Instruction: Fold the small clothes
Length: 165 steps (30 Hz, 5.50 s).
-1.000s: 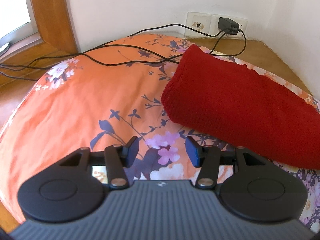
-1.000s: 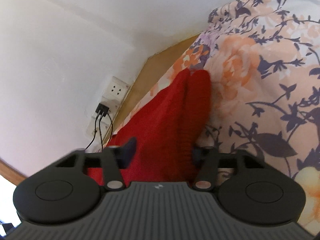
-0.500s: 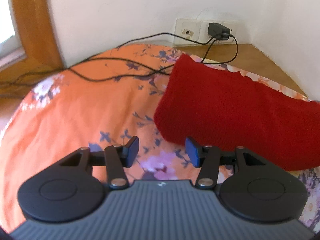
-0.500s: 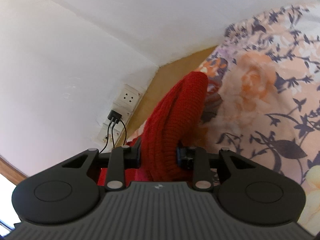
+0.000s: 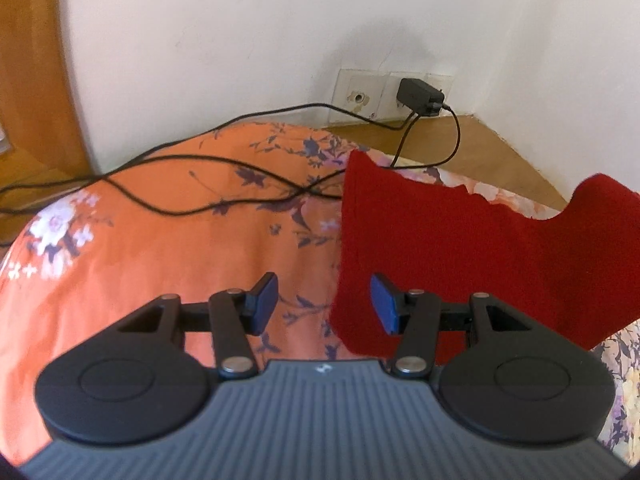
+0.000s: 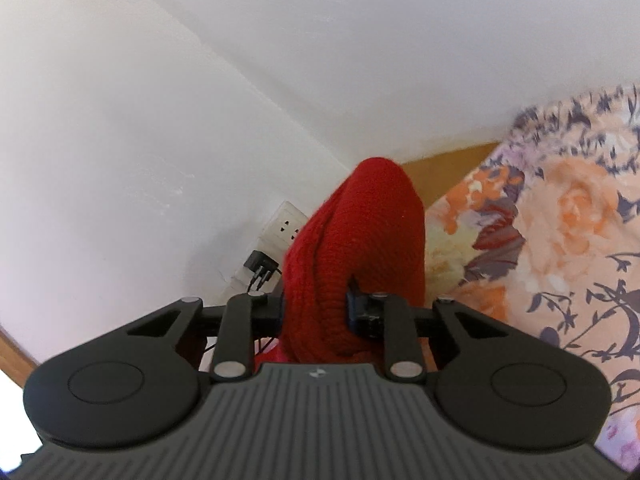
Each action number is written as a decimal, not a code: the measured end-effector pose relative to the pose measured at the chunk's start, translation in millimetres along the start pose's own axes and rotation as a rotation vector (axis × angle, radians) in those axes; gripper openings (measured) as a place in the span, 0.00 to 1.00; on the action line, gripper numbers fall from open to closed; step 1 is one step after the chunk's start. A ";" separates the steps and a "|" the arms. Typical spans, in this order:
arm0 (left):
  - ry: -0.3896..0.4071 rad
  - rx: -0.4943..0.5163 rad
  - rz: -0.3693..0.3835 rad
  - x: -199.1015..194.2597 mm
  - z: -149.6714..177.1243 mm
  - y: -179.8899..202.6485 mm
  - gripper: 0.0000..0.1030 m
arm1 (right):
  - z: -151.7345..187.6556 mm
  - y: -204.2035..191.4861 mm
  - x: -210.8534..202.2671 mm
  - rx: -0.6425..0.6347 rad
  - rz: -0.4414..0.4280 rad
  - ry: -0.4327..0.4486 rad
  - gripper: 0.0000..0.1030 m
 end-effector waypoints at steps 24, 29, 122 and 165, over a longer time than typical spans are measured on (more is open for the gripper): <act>-0.053 -0.002 0.118 44.4 -27.0 -26.4 0.52 | 151.3 -132.2 111.0 -0.430 0.096 -0.270 0.28; -0.082 0.002 0.120 53.8 -26.3 -24.0 0.52 | 162.4 -137.0 113.7 -0.384 0.044 -0.304 0.50; -0.050 -0.086 0.174 77.2 -21.6 21.1 0.71 | 110.7 -64.3 91.2 -0.339 -0.106 -0.426 0.81; -0.154 -0.296 0.606 -7.5 4.8 54.5 0.47 | 79.9 -61.0 15.5 0.004 -0.197 -0.443 0.67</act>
Point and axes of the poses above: each gripper's, at about its wrist camera, not at the fingertips, and x roughly the way its jaws point, y to its right, z to its underside, the point moved 9 cm from there along x, roughly the way its jaws point, and after that the axes turned 1 degree about x, right-handed, at the moved point
